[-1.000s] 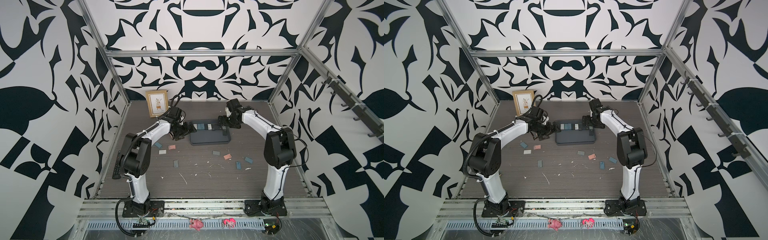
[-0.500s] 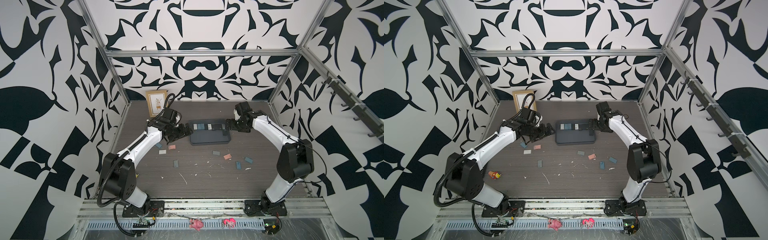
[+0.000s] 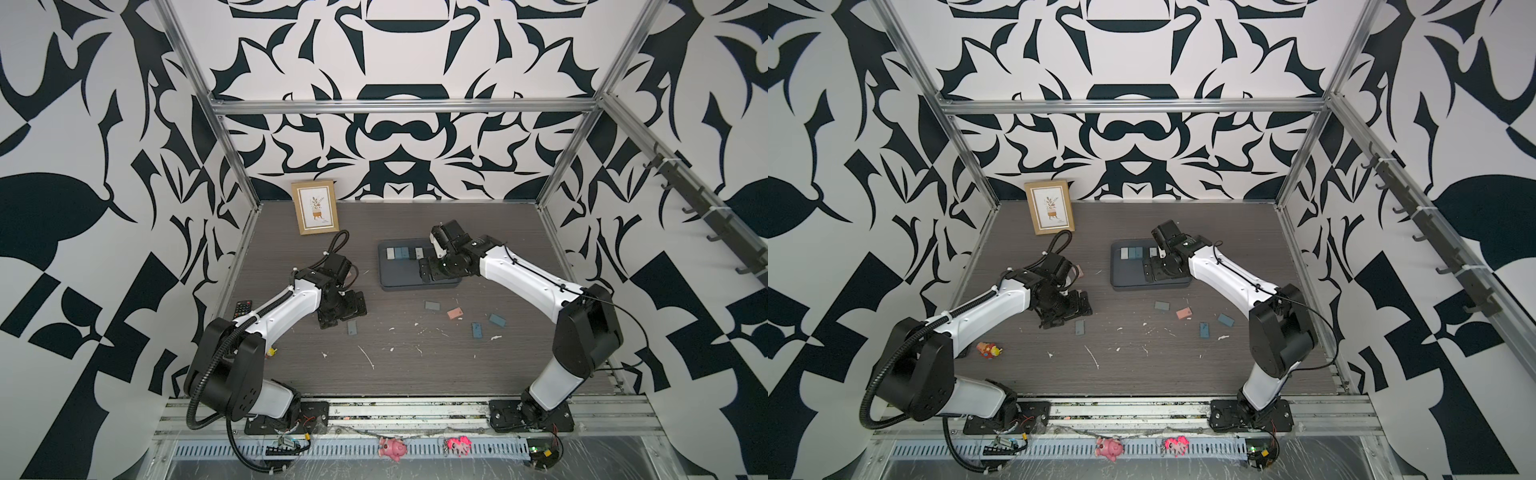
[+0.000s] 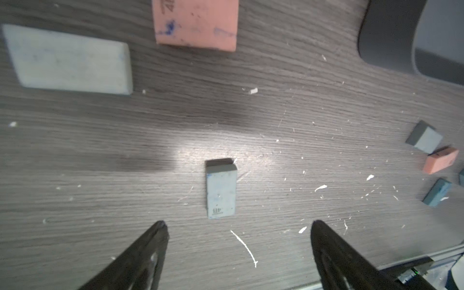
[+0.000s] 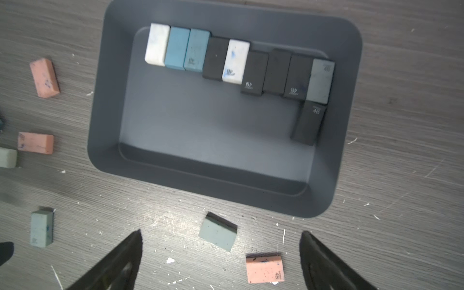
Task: Put the eraser in the storage box
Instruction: Pick up the eraser from the center of the board.
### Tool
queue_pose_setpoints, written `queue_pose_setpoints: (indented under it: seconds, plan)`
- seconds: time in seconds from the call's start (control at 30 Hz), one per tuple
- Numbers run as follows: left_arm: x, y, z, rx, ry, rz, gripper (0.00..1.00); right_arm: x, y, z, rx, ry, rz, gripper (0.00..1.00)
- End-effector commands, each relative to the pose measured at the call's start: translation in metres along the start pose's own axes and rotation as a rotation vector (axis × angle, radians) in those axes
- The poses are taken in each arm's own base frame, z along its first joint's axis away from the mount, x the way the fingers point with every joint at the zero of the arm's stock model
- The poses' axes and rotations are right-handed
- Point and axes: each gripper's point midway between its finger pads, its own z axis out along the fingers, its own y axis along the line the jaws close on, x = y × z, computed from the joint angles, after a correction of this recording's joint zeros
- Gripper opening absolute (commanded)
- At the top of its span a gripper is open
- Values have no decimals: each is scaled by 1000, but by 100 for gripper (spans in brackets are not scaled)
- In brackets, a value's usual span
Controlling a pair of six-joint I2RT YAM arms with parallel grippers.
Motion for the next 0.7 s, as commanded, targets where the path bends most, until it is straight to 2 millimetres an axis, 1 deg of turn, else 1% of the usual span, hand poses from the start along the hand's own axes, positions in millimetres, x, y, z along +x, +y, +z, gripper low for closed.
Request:
queue_pose_setpoints:
  seconds: [0.0, 0.1, 0.27, 0.5, 0.67]
  plan:
    - [3, 5, 7, -70, 11, 7, 90, -2, 6, -4, -30, -30, 25, 99]
    - [3, 13, 12, -127, 7, 21, 89, 6, 9, -4, -36, -27, 13, 99]
    - [6, 16, 23, -182, 24, 50, 89, 15, 8, -3, -40, -17, 14, 99]
    - [3, 23, 28, -240, 13, 73, 88, 21, 8, -2, -52, -15, 19, 99]
    - [3, 26, 32, -259, 21, 80, 87, 21, 8, 0, -54, -13, 22, 99]
